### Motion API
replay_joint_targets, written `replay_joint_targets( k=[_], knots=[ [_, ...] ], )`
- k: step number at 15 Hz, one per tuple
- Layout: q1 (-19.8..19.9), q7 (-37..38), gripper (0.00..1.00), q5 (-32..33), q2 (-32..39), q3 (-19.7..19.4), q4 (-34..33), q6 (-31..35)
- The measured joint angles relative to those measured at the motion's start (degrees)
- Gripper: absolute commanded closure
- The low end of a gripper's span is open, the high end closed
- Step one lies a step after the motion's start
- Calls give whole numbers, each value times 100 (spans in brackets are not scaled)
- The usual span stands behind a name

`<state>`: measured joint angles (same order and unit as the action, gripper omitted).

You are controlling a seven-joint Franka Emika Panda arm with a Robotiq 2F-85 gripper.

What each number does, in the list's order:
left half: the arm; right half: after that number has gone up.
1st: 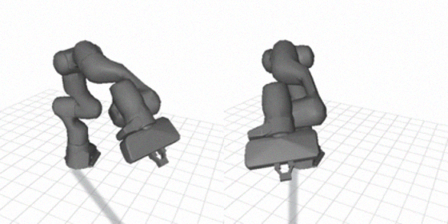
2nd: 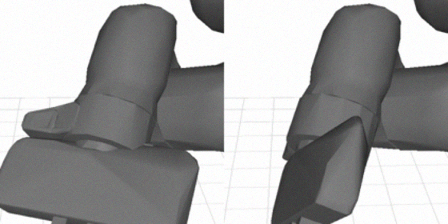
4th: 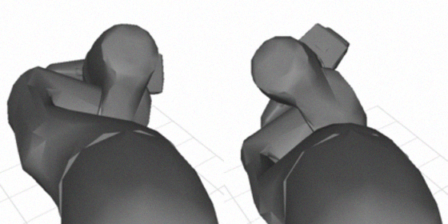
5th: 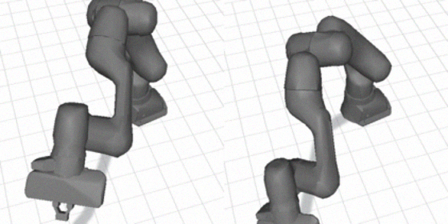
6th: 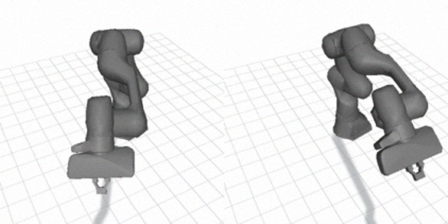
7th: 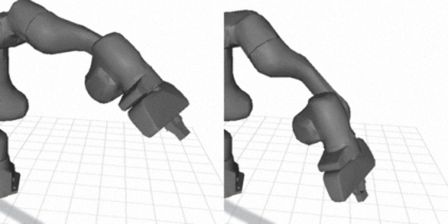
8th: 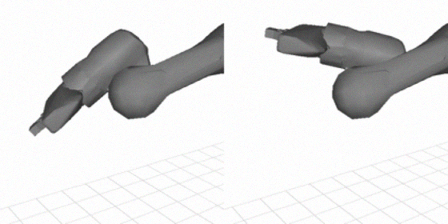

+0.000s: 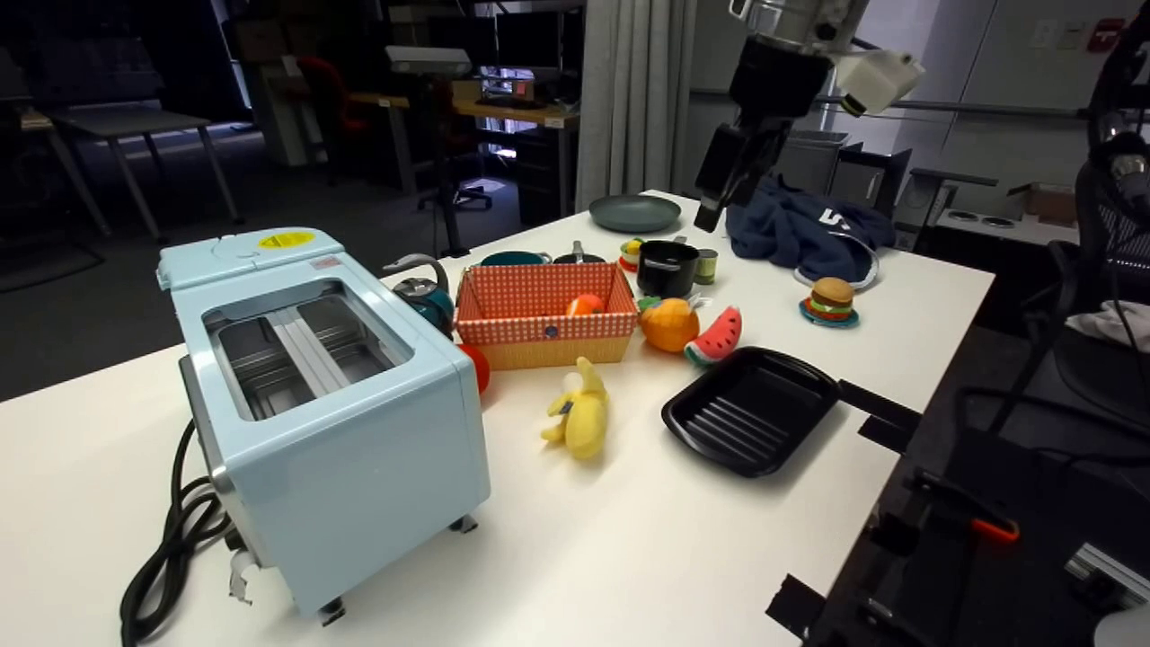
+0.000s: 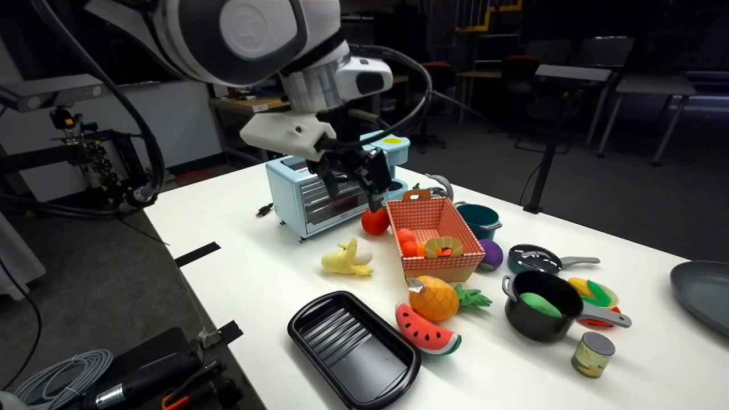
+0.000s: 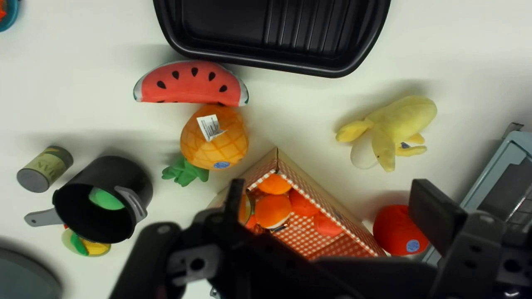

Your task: Pick the stuffed pineapple and put it beside the oven

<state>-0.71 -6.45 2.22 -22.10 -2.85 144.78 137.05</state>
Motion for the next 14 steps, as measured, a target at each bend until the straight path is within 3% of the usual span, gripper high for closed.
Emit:
replay_joint_targets(
  k=[7,14],
  knots=[
    [0,658,0,119,1303,259,-574,366],
    [357,1402,0,678,2165,7,-1136,371]
  ],
)
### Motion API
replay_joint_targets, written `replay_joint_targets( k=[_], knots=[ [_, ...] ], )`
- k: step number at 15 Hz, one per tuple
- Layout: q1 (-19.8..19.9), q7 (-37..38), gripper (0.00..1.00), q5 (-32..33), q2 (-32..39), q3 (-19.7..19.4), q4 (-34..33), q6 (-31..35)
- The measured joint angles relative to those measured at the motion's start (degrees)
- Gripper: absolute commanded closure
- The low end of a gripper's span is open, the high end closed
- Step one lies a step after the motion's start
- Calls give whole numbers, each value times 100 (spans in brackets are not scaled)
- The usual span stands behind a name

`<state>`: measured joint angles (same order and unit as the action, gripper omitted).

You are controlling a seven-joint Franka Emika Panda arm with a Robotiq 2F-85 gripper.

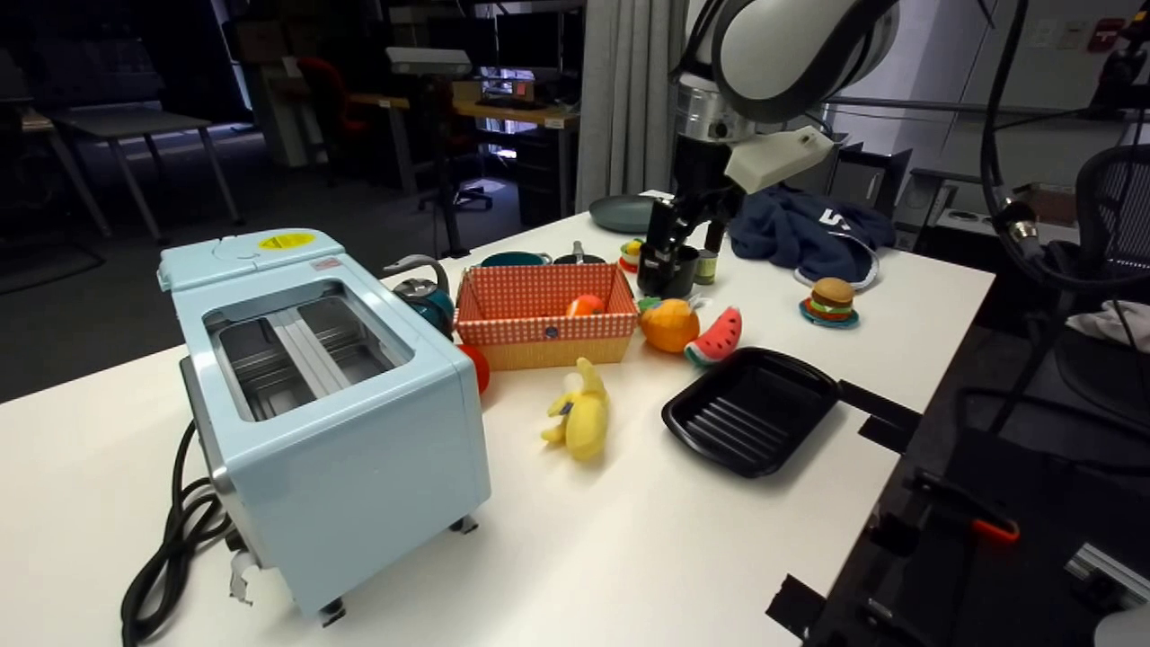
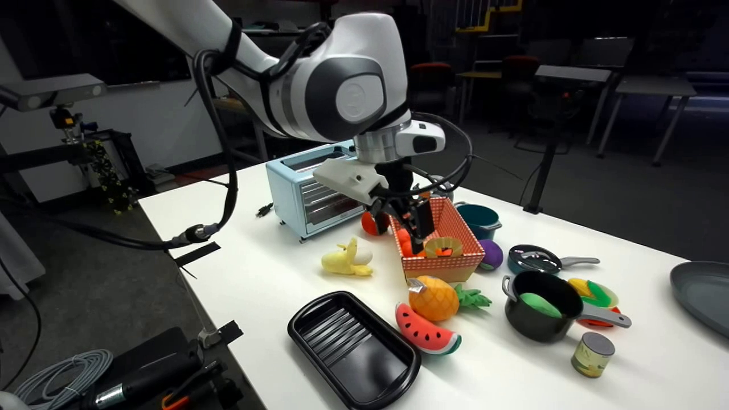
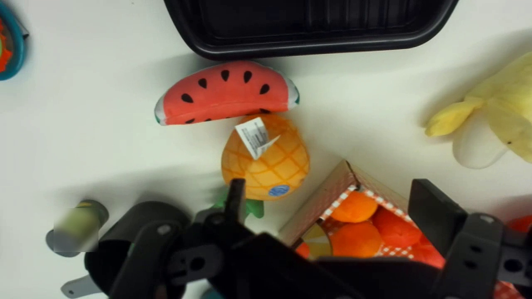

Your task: Pick the stuffed pineapple and put it beside the oven

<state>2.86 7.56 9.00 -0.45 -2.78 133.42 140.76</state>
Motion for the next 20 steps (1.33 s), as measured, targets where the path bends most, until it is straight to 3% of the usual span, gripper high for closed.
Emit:
replay_joint_targets(
  k=[6,20],
  knots=[
    [112,443,0,329,529,-275,-238,0],
    [121,442,0,212,718,-325,-337,-5]
  ],
)
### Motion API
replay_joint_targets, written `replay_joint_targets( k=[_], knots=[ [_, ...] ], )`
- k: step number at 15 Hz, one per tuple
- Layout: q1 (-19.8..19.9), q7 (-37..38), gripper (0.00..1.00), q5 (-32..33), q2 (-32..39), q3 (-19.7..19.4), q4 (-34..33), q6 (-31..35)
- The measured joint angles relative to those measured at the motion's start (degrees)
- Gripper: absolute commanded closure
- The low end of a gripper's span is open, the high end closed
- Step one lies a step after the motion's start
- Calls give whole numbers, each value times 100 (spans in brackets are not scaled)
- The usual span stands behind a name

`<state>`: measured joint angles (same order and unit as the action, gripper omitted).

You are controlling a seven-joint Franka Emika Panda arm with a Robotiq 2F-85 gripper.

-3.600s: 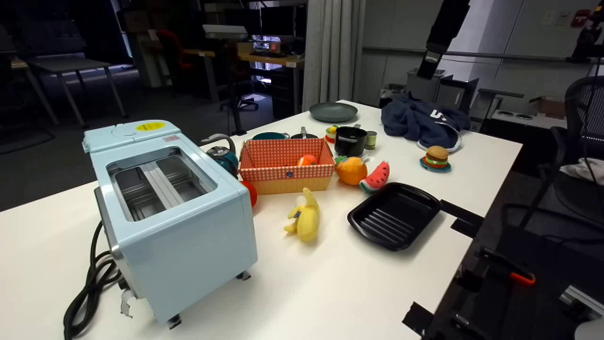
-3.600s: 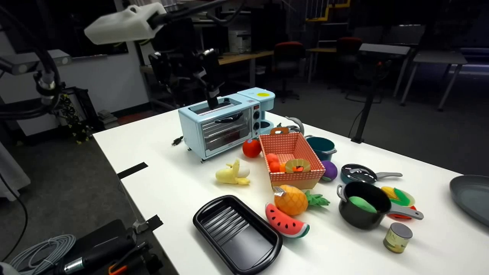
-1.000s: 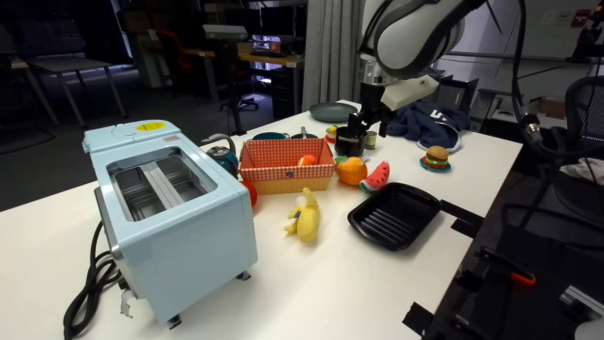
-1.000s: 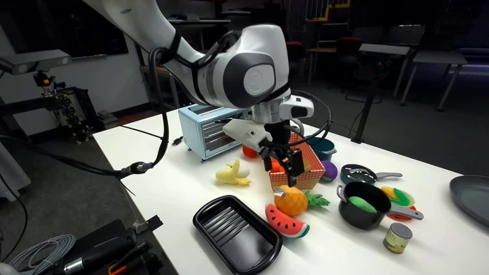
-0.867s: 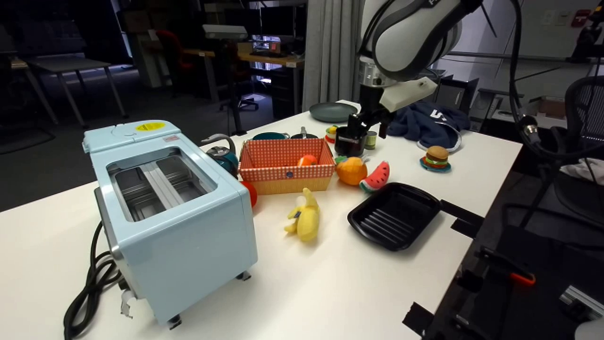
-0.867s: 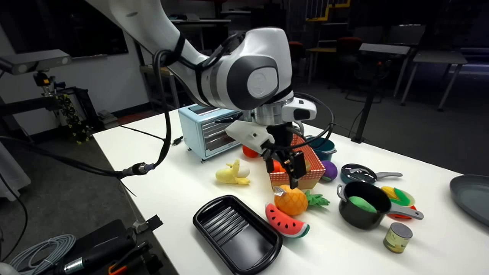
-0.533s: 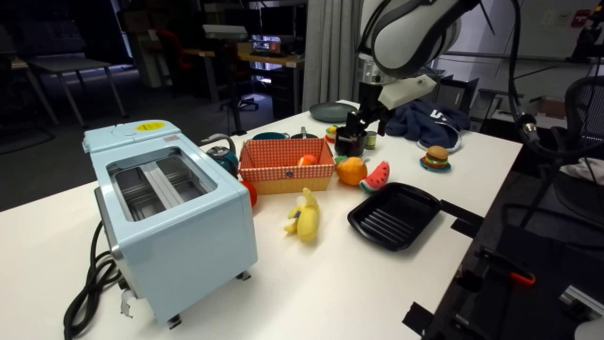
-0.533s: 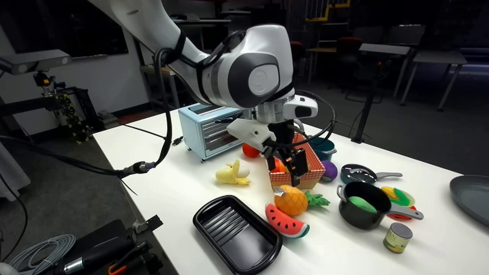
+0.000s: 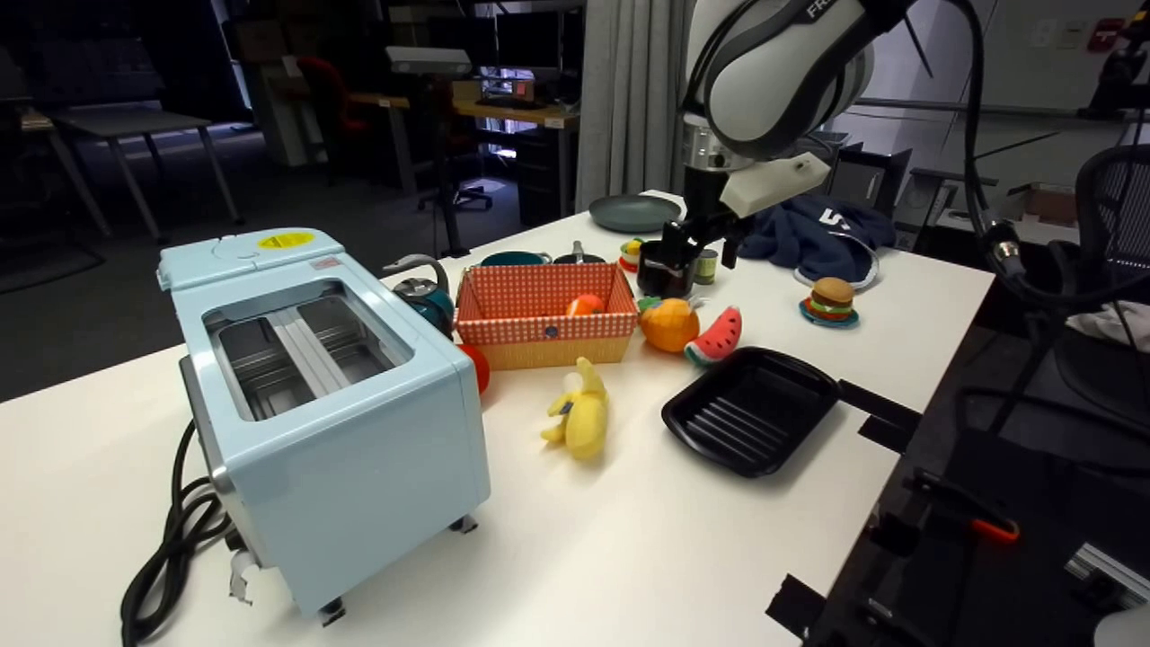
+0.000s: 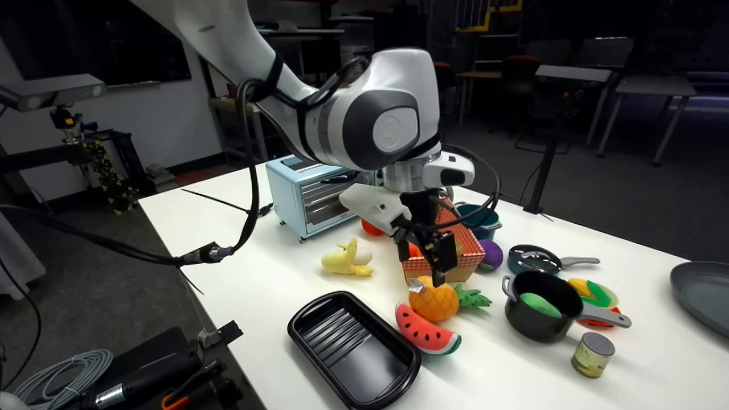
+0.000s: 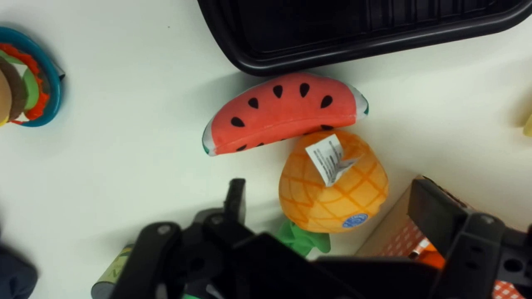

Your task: Pick the stuffed pineapple and put it beside the oven

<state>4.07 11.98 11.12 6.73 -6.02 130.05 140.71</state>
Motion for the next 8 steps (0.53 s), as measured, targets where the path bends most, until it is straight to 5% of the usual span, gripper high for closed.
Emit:
replay_joint_targets(
  k=[8],
  knots=[
    [120,-193,0,-627,1248,-55,-804,436]
  ],
)
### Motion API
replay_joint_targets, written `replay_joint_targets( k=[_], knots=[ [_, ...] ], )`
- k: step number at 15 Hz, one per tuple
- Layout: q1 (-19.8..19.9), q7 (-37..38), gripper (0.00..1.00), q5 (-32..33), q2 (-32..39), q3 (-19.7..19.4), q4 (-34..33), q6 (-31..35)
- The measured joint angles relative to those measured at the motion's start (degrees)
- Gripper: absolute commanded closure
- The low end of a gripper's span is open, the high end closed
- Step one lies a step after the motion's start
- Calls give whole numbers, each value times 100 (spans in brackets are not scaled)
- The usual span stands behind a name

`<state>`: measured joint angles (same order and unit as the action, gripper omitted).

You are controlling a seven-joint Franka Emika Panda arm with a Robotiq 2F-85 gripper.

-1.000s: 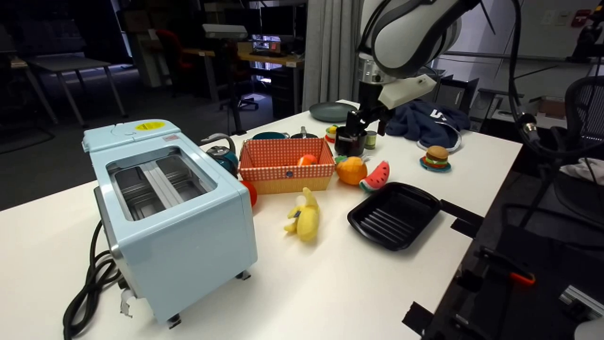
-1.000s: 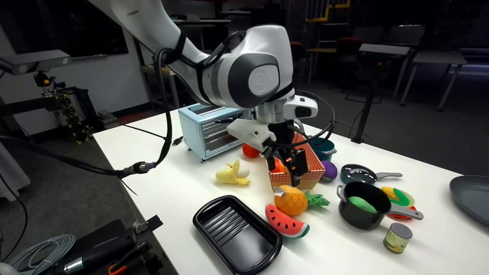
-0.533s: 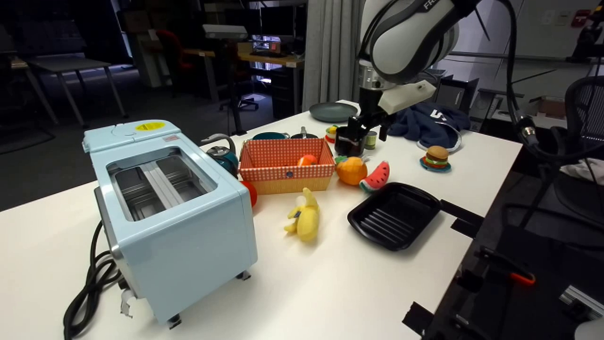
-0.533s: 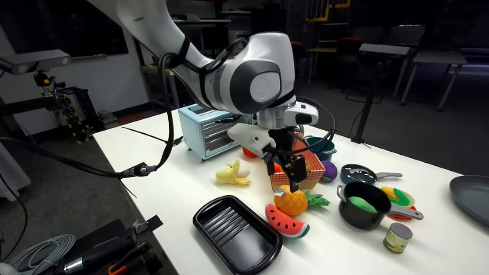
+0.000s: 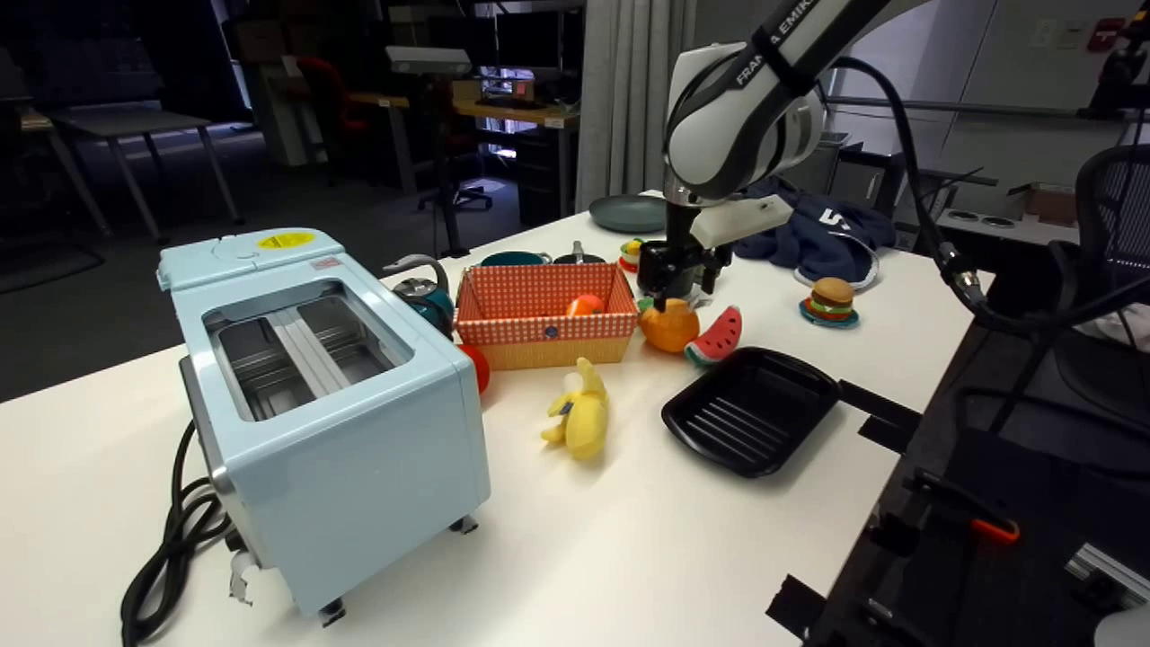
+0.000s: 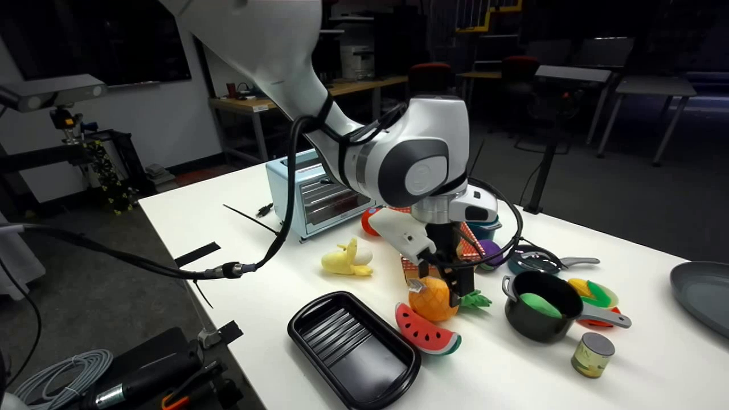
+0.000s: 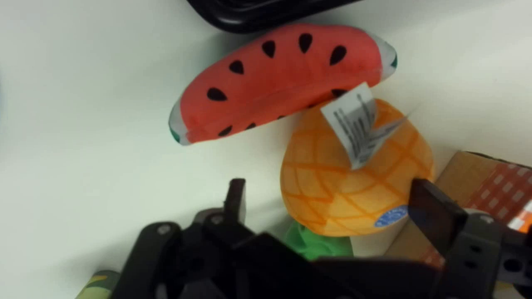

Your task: Pick the stuffed pineapple and put it beside the oven

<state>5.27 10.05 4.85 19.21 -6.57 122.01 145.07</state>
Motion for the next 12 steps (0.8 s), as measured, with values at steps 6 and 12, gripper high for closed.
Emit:
replay_joint_targets(
  k=[6,12],
  knots=[
    [-53,-74,50,-34,784,167,-854,87],
    [-52,-135,94,-97,962,204,-1212,23]
  ],
)
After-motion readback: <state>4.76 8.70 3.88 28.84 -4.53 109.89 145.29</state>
